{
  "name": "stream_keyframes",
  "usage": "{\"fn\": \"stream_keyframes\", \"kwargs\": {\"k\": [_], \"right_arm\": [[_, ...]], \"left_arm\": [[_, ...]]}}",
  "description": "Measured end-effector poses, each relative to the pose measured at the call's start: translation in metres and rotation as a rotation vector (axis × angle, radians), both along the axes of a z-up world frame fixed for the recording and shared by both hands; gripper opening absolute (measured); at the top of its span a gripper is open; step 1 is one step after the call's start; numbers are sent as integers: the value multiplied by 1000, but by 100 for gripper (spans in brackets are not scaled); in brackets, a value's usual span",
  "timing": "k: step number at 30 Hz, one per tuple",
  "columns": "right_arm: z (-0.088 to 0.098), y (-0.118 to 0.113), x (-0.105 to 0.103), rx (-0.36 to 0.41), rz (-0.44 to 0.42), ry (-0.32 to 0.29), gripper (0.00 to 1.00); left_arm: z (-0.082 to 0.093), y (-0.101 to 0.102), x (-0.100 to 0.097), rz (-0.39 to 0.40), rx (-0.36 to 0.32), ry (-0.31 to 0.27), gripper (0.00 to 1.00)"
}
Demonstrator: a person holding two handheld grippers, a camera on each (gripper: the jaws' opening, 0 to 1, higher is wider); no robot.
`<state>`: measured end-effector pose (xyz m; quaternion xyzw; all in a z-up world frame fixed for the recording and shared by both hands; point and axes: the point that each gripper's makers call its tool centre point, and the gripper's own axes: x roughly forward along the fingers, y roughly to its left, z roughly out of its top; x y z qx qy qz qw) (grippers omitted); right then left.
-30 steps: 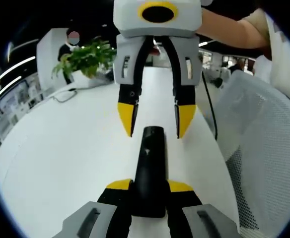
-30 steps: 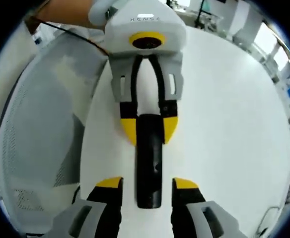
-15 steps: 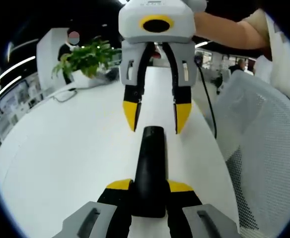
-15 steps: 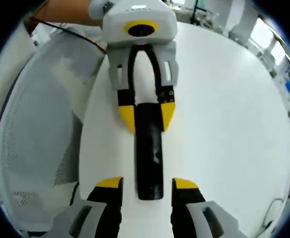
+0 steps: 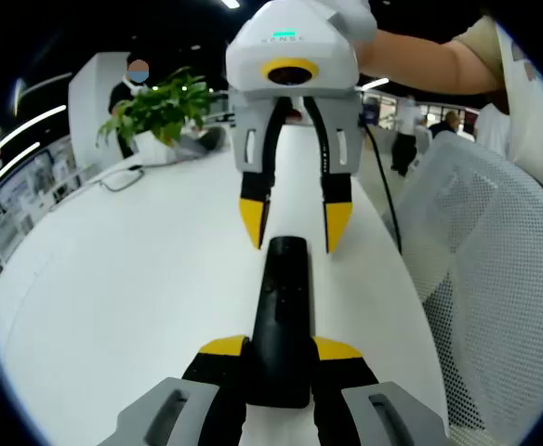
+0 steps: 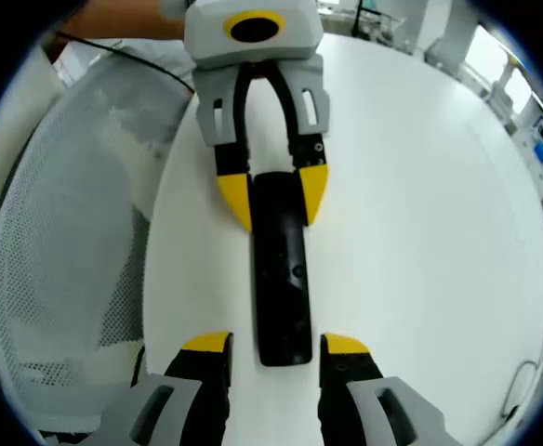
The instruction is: Press the specified remote control buttons in sequence, fully releasing each button before pressing the next.
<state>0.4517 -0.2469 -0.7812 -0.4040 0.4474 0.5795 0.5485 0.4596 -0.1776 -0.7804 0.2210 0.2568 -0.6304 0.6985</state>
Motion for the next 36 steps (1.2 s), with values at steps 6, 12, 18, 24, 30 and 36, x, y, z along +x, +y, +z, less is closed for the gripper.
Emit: {"fn": "stream_keyframes", "kwargs": {"k": [6,12,18,24,30,36], "right_arm": [[-4,0,-3,-1,-1,7,34],[-5,4,-1,16,-5,-7,31],[-8,4,2,19,0,-32,27],[-8,4,4,26,13,-78,22],[-8,3,6,38,5,-83,22],[-9,4,6,20,18,-90,22]], "left_arm": [[1,0,-1,0,-1,0,25],[0,0,-1,-1,-2,1,25],[0,0,-1,-1,-3,1,25],[0,0,0,-1,-4,1,25],[1,0,-1,-1,-2,0,25],[1,-1,-1,-3,5,-2,25]]}}
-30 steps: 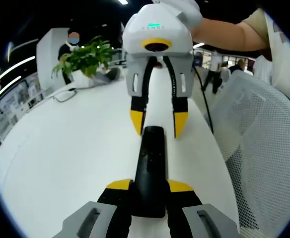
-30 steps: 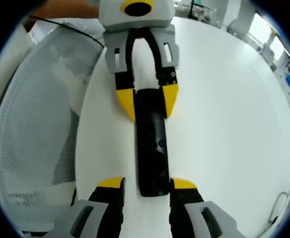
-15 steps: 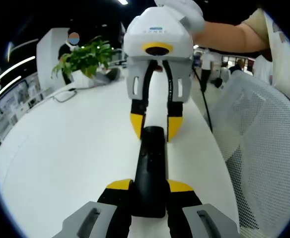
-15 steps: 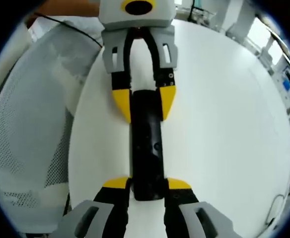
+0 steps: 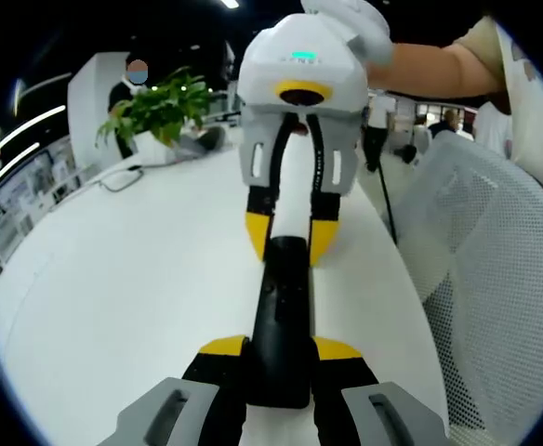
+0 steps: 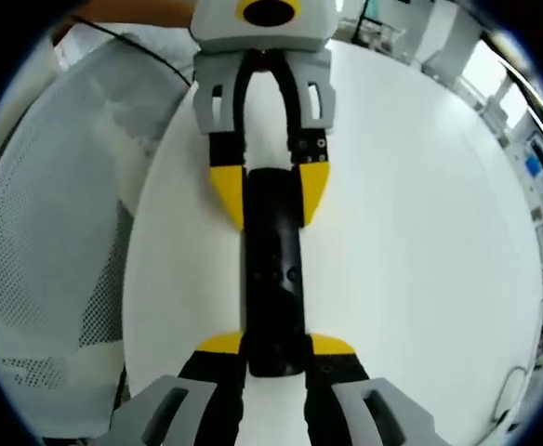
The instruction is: Press the specified remote control buttons in sequence, fully releasing each button before pressing the next.
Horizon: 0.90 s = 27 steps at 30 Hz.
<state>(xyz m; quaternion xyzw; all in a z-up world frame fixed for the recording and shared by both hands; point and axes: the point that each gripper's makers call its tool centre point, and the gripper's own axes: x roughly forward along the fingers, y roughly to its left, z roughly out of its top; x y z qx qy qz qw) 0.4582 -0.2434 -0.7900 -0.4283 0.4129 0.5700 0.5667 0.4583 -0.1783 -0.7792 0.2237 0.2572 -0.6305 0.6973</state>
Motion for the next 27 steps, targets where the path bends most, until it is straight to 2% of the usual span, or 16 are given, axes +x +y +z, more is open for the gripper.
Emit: {"fn": "stream_keyframes", "kwargs": {"k": [9,27], "right_arm": [[0,0,1,-5,12,-5,21],[4,0,3,40,4,-14,21]], "left_arm": [[-1,0,2,1,21,2,25],[0,-1,6,-31,79,-5,24]]}}
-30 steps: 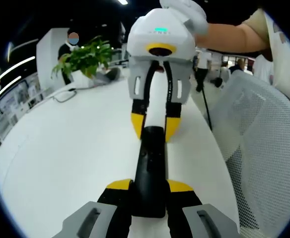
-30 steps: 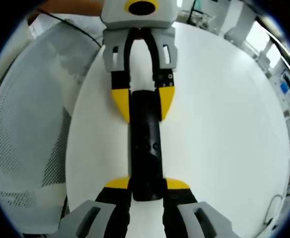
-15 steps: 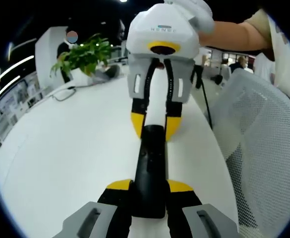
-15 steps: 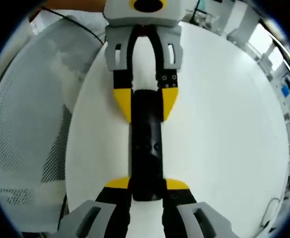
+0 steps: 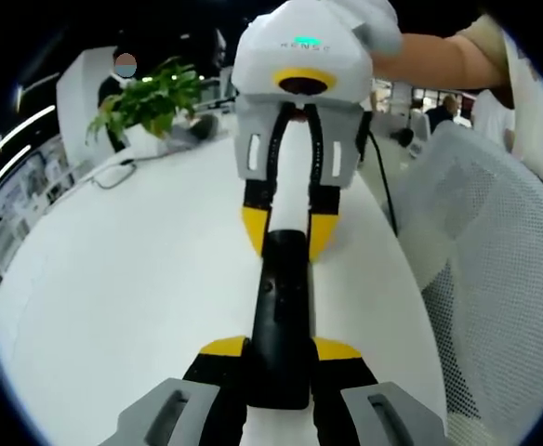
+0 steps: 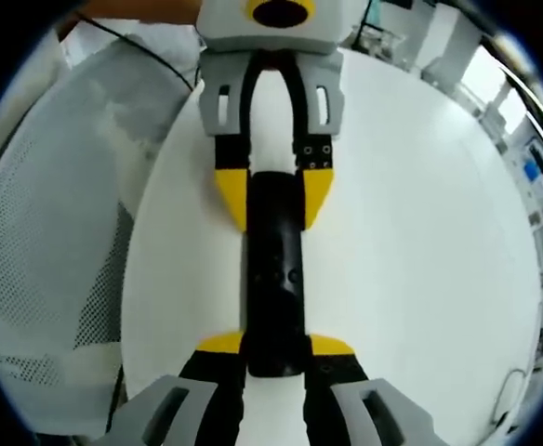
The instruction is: Press the specified remote control buttons in sequence, fully releasing each button before pressing the next.
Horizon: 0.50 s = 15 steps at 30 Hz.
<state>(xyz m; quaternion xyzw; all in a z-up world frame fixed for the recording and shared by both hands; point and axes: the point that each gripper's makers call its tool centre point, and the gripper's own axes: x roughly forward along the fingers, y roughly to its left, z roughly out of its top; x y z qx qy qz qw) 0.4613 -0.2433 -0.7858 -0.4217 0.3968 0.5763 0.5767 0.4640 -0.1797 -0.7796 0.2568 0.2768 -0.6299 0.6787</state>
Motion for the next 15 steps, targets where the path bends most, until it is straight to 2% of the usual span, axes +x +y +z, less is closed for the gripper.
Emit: {"fn": "stream_keyframes", "kwargs": {"k": [15], "right_arm": [[19,6,25,22,0,-48,21]], "left_arm": [[19,7,23,4,6,-45,24]]}}
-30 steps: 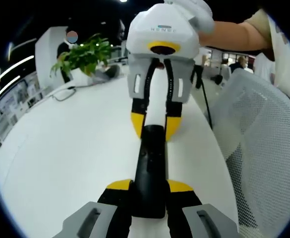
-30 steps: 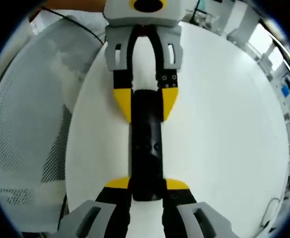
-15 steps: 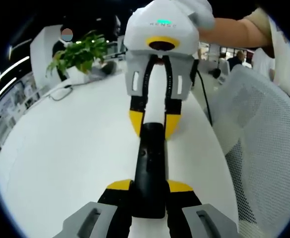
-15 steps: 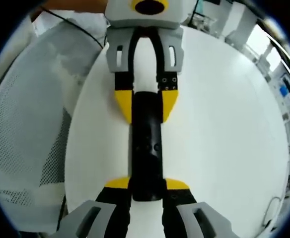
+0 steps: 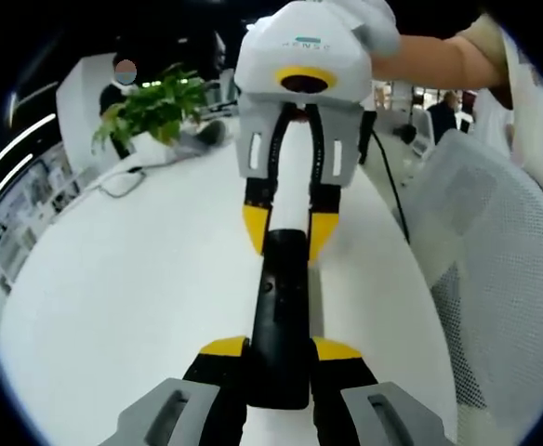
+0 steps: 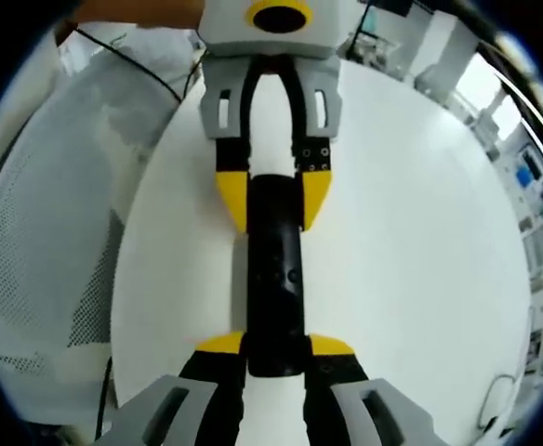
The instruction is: Press the specified remote control buttons in sequence, fully releasing each button before pressing the next.
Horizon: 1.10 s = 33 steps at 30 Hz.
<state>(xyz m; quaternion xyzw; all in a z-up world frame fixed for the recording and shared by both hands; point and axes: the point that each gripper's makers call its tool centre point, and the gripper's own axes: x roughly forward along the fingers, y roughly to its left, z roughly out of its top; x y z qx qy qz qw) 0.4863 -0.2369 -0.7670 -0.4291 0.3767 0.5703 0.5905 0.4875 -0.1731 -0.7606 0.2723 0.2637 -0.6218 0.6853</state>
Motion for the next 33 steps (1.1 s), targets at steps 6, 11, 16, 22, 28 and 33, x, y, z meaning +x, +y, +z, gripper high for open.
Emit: {"fn": "stream_keyframes", "kwargs": {"k": [6,11,16,22,28,33], "right_arm": [[4,2,10,6,1,-12,21],[5,3,17,10,-2,-18,21],[6,4,25,17,-6,-22,21],[5,4,35,26,-13,-26,21],[3,5,44,31,-18,-26,21],[3,6,50,36,-22,-26,21]], "left_arm": [[3,2,10,2,3,-11,24],[5,3,17,0,6,-18,24],[6,4,26,-2,9,-23,24],[6,6,37,-5,14,-27,24],[6,7,45,-11,21,-31,24],[4,10,57,-11,23,-30,24]]}}
